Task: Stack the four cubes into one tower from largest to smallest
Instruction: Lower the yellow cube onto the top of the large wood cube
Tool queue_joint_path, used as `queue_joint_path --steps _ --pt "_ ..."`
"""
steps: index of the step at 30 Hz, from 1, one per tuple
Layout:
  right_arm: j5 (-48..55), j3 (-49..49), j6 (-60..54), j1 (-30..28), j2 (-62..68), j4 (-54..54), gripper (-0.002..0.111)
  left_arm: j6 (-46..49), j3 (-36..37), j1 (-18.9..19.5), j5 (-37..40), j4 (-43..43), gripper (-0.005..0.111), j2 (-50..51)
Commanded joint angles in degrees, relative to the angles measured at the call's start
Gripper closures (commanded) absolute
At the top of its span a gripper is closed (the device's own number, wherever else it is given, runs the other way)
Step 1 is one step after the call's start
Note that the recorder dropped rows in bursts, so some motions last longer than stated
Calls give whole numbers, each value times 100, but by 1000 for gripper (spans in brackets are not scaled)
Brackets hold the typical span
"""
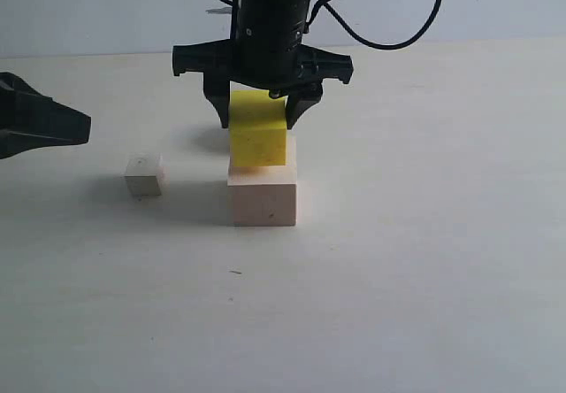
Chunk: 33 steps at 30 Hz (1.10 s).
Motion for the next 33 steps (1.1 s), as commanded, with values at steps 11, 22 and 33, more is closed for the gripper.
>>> queue_joint_path --steps 11,22,33 --pt "-25 -41 121 77 -10 -154 108 -18 20 10 -23 -7 107 -47" --pt "-25 -41 142 77 -10 -253 108 -18 20 10 -2 -7 107 -47" --pt "-25 -41 -43 77 -10 -484 108 -18 20 10 -2 -7 107 -47"
